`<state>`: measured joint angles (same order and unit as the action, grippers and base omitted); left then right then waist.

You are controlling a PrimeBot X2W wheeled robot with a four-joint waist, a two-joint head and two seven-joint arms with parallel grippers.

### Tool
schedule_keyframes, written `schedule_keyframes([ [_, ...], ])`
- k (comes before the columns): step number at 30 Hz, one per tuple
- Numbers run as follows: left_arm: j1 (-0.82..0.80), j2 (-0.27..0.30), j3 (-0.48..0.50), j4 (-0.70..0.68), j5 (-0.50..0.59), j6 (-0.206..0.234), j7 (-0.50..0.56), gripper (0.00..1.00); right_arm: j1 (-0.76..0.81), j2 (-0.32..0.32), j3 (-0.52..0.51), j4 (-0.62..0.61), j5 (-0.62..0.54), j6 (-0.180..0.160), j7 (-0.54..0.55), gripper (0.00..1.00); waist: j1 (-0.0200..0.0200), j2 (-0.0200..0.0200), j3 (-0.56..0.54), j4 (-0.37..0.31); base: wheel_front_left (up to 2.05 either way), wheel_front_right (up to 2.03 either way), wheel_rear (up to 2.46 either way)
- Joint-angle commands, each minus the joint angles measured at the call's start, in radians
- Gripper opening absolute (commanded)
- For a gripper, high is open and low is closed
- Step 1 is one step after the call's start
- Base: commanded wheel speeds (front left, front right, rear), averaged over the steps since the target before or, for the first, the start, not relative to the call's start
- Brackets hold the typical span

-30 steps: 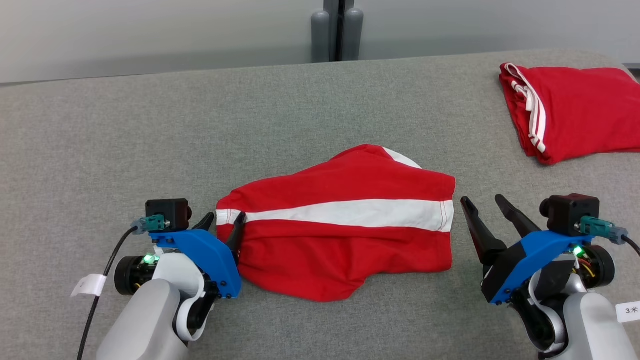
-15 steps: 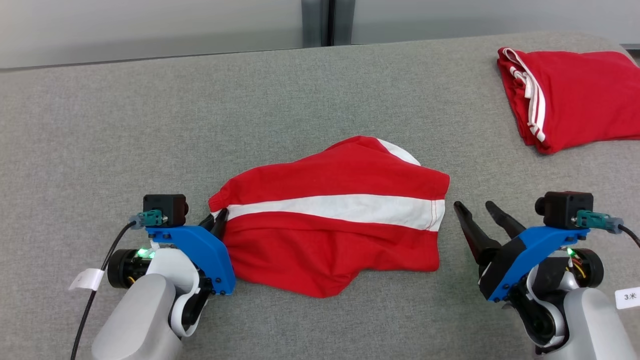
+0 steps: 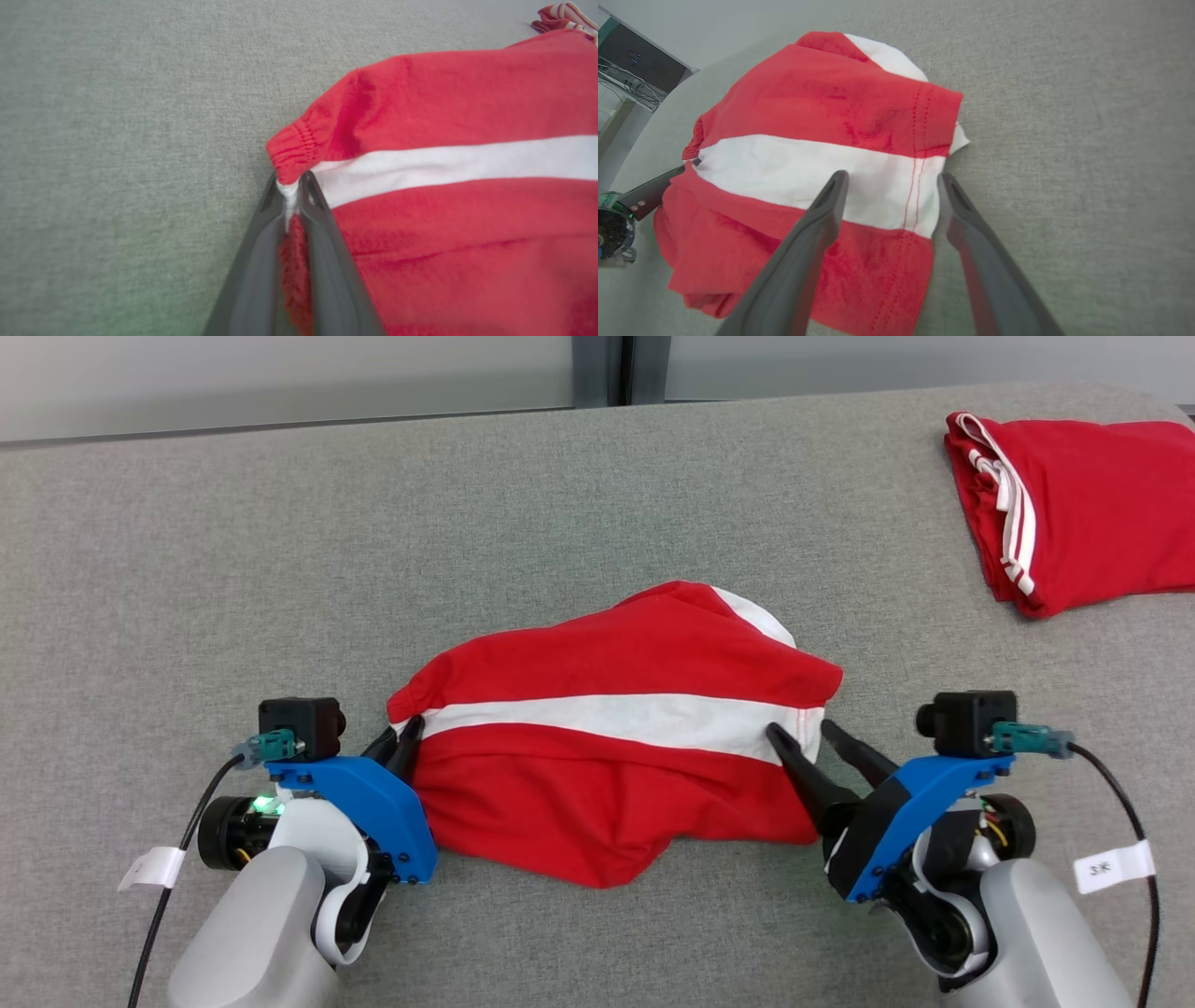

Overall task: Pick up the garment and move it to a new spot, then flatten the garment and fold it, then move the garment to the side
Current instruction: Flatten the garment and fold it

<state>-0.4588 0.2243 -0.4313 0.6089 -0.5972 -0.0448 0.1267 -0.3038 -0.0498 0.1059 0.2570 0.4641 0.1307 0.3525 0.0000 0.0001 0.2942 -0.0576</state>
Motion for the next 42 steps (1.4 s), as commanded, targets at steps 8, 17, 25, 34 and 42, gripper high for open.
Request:
schedule_keyframes([
  [8,-0.006,0.016,0.002,0.014,-0.010,0.000,-0.006,0.00,-0.049,-0.002,0.064,0.036,0.034,0.000,-0.036,1.00,0.0000,-0.0001,0.003,-0.007,0.00,0.00,0.00],
  [17,0.005,0.031,0.006,-0.007,-0.021,0.007,0.000,0.00,-0.073,-0.002,0.064,0.107,0.033,0.000,-0.052,1.00,0.0000,-0.0001,0.009,-0.022,0.00,0.00,0.00],
  [25,0.014,0.041,-0.001,-0.033,-0.026,0.009,0.006,0.00,-0.102,-0.002,0.106,0.192,0.047,0.000,-0.080,0.80,0.0000,-0.0001,0.008,-0.020,0.00,0.00,0.00],
  [34,0.031,0.041,0.026,-0.083,-0.059,-0.005,-0.041,0.00,-0.082,-0.002,0.136,0.090,0.077,0.000,-0.159,0.00,0.0000,-0.0001,-0.020,-0.019,0.00,0.00,0.00],
  [42,0.099,0.053,0.098,-0.285,-0.163,-0.045,-0.109,0.00,-0.018,-0.002,0.057,-0.156,0.007,0.000,-0.159,0.00,0.0000,-0.0001,-0.063,-0.020,0.00,0.00,0.00],
])
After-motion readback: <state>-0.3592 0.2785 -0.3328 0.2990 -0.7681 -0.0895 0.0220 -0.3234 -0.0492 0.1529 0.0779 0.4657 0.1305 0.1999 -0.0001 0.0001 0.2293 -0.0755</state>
